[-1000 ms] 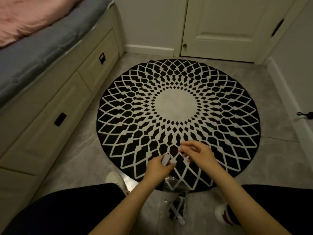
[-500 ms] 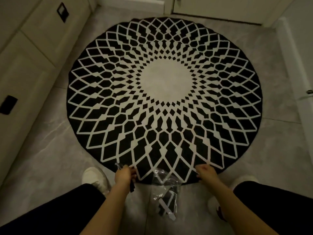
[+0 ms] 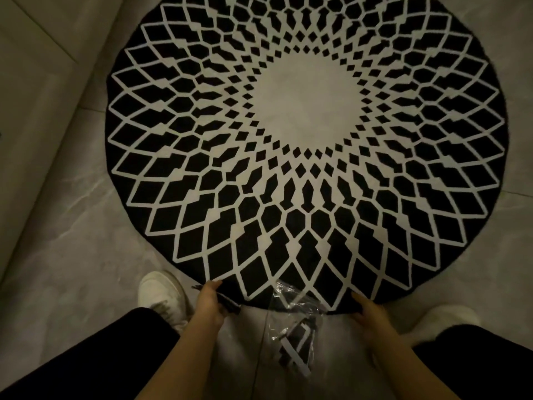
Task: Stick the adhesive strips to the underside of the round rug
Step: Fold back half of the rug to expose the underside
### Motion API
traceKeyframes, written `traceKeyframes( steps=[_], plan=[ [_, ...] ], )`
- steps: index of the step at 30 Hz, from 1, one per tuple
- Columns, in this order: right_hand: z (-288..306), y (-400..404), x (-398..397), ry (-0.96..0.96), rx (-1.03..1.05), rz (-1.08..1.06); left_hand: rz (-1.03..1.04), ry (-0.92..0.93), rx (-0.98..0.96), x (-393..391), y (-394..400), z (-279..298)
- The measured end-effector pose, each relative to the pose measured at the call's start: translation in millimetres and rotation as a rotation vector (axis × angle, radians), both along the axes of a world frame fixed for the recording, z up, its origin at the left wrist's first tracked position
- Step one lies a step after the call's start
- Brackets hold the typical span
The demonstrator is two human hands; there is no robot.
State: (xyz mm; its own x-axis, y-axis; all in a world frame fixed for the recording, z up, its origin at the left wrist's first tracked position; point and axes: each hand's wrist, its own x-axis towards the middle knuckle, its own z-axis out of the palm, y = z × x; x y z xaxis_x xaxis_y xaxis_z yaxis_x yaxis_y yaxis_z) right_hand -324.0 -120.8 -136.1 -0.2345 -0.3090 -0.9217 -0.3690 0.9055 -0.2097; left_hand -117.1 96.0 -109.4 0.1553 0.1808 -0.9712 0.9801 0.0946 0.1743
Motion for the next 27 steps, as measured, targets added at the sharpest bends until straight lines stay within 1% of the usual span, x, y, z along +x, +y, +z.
traceKeyframes(
  steps=[3, 5, 6, 8, 10, 12, 16, 18, 20, 23, 27],
  plan=[
    [0.3, 5.1, -2.7, -0.003, -0.019, -0.133, 0.019, -0.016, -0.019, -1.8, 3.8, -1.6],
    [3.1, 10.4, -5.6, 0.001, -0.091, -0.232, 0.011, -0.020, -0.028, -1.5, 3.2, 1.6],
    [6.4, 10.9, -4.8, -0.027, -0.122, -0.267, 0.010, -0.022, -0.045, -0.6, 2.7, 3.0],
    [15.4, 8.9, -3.6, -0.058, -0.170, -0.249, 0.036, -0.046, -0.077, 3.0, 0.1, 8.8],
    [22.2, 4.2, -3.2, -0.065, -0.222, -0.260, 0.016, -0.090, -0.069, 7.4, -0.6, 13.1],
    [36.5, 1.7, 3.2, -0.099, -0.241, -0.289, -0.006, -0.142, -0.060, 12.2, -1.0, 24.4],
    [66.3, -2.3, 8.9, -0.127, -0.284, -0.306, 0.013, -0.217, -0.054, 17.0, -5.5, 54.0],
    [83.9, -3.3, 9.8, -0.168, -0.283, -0.300, -0.035, -0.270, 0.012, 16.2, -7.6, 68.0],
    [104.0, -3.9, 9.1, -0.222, -0.238, -0.290, -0.064, -0.307, 0.084, 14.9, -8.1, 80.1],
    [130.5, -5.8, 3.9, -0.292, -0.240, -0.267, -0.043, -0.310, 0.114, 10.2, -3.4, 101.8],
    [170.9, -2.3, 2.1, -0.393, -0.359, -0.319, 0.026, -0.332, -0.007, 5.2, 0.5, 146.6]
  ],
)
